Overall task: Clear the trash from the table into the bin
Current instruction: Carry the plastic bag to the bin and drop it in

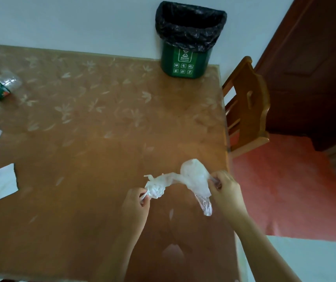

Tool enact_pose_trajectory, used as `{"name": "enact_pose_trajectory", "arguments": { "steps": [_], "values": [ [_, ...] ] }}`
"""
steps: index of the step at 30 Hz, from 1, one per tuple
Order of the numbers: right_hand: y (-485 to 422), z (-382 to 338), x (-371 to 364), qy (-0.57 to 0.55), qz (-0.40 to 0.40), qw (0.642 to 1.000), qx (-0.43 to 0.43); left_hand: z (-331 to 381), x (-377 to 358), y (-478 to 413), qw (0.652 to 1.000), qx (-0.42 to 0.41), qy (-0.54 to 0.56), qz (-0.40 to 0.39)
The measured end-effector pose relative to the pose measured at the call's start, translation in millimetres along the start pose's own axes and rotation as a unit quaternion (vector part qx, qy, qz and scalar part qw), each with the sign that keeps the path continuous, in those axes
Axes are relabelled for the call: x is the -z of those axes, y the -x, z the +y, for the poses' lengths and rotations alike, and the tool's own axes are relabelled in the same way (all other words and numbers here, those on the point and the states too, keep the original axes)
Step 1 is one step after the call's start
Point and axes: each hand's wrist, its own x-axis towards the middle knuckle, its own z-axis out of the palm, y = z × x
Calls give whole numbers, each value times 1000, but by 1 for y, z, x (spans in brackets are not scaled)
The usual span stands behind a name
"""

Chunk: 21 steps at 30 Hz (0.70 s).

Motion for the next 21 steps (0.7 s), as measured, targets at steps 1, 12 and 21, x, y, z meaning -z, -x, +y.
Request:
{"name": "enact_pose_trajectory", "arguments": {
  "steps": [1,12,21],
  "values": [
    [5,1,6,-6,14,1000,-1,8,3,0,1000,-3,15,-2],
    [42,50,95,-7,165,986,-5,129,-4,18,967,-240,89,-13],
    [75,148,215,-28,204,978,-13,239,-92,85,939,-303,153,-53]
  ]
}}
